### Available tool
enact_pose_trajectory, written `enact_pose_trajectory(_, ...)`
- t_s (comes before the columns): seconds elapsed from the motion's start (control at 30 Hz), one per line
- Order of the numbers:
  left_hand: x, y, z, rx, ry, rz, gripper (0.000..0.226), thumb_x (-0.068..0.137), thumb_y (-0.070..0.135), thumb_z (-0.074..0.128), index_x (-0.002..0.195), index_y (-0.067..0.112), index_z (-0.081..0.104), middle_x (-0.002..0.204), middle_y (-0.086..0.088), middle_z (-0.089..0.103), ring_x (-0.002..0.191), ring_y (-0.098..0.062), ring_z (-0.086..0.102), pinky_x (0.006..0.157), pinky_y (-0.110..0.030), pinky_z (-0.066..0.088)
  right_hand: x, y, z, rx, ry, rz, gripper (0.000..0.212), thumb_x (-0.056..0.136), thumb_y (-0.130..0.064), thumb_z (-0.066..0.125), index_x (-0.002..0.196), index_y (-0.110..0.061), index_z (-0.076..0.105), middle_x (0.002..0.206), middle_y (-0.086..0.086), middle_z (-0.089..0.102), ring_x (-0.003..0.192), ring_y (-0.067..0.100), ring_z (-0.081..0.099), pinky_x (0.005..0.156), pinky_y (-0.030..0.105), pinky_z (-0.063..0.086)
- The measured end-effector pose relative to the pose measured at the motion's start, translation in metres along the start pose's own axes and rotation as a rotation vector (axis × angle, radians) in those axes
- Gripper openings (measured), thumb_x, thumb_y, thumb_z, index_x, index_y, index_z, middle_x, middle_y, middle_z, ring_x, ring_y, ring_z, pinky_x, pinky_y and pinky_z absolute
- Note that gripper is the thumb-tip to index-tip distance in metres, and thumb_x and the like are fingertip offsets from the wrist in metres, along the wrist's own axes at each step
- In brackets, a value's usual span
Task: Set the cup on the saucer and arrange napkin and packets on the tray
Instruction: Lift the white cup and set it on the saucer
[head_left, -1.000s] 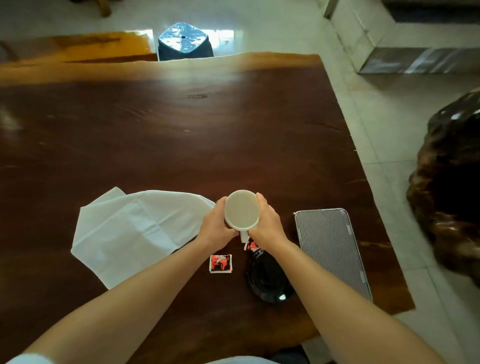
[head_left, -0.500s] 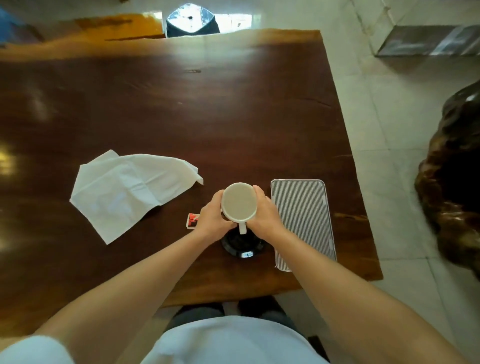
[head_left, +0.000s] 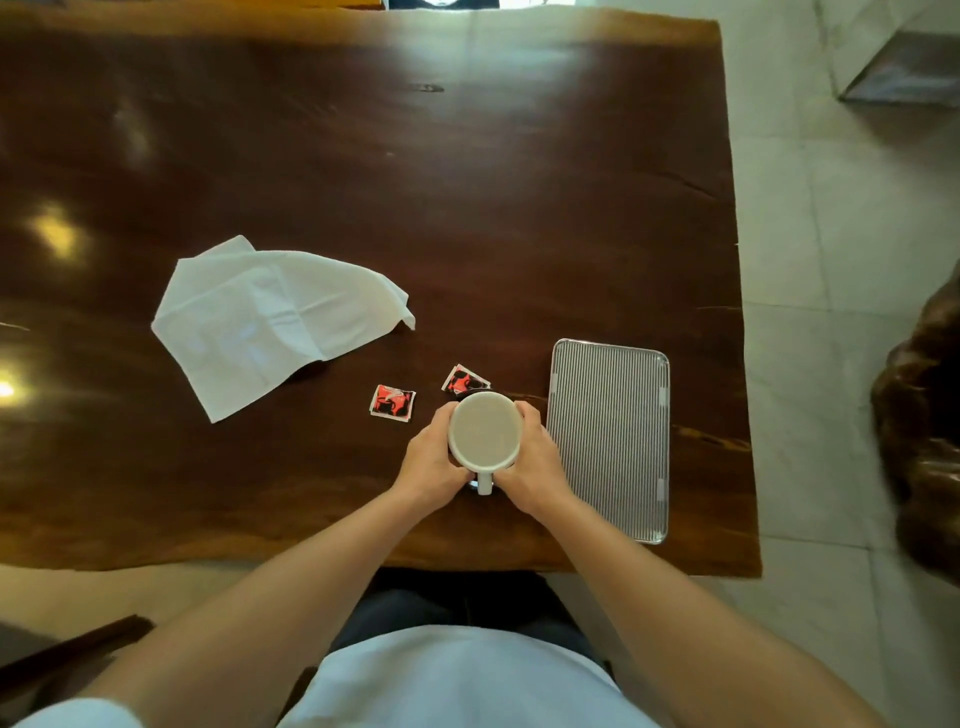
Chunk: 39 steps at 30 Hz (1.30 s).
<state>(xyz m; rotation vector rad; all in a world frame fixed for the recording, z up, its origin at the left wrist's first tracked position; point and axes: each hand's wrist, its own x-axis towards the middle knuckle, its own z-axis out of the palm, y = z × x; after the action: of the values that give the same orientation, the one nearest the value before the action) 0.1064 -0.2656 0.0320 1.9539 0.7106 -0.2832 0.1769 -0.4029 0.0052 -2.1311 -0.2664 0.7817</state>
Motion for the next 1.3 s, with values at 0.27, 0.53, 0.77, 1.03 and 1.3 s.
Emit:
enact_pose_trajectory(0.27, 0.013, -0.019, 0.000, -0.010, -0.034, -0.005, 0.080, 0.074, 0.003, 0.081, 0.140, 0.026, 0.044, 0.128, 0.004, 0.060, 0.119, -0.012, 0.056, 0.100, -0.031, 0.049, 0.001, -0.002, 0.009, 0.028, -0.013, 0.057, 0.085, 0.070, -0.034, 0.088, 0.137, -0.028, 0.036, 0.123, -0.003, 0.052, 0.109, 0.010, 0.053, 0.087, 0.023, 0.046)
enact_pose_trajectory(0.53, 0.016, -0.024, 0.003, -0.021, -0.063, -0.029, 0.078, 0.078, 0.006, 0.082, 0.142, 0.025, 0.041, 0.126, 0.009, 0.057, 0.115, -0.006, 0.051, 0.096, -0.022, 0.043, 0.004, -0.002, 0.009, -0.028, -0.045, 0.082, 0.087, 0.072, -0.026, 0.088, 0.141, -0.025, 0.035, 0.129, 0.000, 0.050, 0.114, 0.011, 0.051, 0.090, 0.022, 0.042)
enact_pose_trajectory(0.77, 0.018, -0.026, 0.005, -0.008, -0.063, -0.050, 0.080, 0.078, 0.008, 0.082, 0.143, 0.027, 0.040, 0.131, 0.005, 0.058, 0.118, -0.005, 0.051, 0.095, -0.021, 0.041, 0.004, -0.003, 0.009, -0.034, -0.054, 0.093, 0.088, 0.074, -0.024, 0.087, 0.142, -0.026, 0.032, 0.128, 0.001, 0.050, 0.108, 0.007, 0.048, 0.088, 0.021, 0.041)
enact_pose_trajectory(1.03, 0.014, -0.021, 0.003, 0.022, -0.102, -0.110, 0.093, 0.077, 0.002, 0.077, 0.152, 0.026, 0.028, 0.124, 0.012, 0.050, 0.113, -0.003, 0.044, 0.089, -0.022, 0.038, 0.006, 0.000, 0.011, -0.070, -0.091, 0.128, 0.094, 0.073, -0.030, 0.086, 0.144, -0.027, 0.024, 0.128, 0.001, 0.053, 0.114, 0.015, 0.055, 0.087, 0.027, 0.046)
enact_pose_trajectory(1.3, 0.005, -0.021, 0.003, 0.030, 0.000, -0.259, 0.095, 0.074, -0.006, 0.071, 0.152, 0.025, 0.027, 0.142, -0.008, 0.047, 0.119, -0.026, 0.058, 0.097, -0.045, 0.055, 0.020, -0.010, 0.005, -0.125, -0.187, 0.237, 0.110, 0.080, -0.009, 0.077, 0.157, -0.025, 0.000, 0.148, 0.013, 0.034, 0.133, 0.030, 0.043, 0.093, 0.032, 0.040)
